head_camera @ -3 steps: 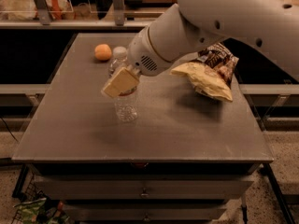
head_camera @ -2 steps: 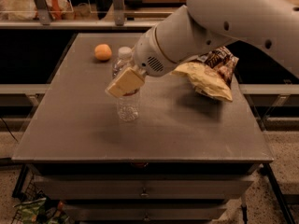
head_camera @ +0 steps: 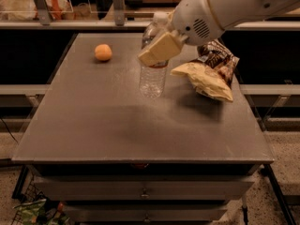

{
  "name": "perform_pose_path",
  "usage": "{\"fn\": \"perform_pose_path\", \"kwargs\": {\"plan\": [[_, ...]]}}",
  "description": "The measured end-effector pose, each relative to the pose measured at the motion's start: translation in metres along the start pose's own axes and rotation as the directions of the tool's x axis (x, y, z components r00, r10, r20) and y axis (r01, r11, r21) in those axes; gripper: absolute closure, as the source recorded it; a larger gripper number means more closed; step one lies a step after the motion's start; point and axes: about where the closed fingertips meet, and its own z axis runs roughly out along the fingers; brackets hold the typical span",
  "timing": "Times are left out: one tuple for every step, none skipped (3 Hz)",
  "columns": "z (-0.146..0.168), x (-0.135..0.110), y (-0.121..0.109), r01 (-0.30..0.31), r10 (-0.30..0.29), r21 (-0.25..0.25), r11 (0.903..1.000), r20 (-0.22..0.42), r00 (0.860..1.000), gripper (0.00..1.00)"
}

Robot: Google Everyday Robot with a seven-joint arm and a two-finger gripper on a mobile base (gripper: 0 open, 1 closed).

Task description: Pick water bottle

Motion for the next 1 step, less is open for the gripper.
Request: {"fn": "perform_pose_path", "kwargs": {"plan": [[-0.0134, -0.014, -0.001, 0.023, -0.023, 0.008, 0.9997, 0.013, 1.0, 1.0]]}}
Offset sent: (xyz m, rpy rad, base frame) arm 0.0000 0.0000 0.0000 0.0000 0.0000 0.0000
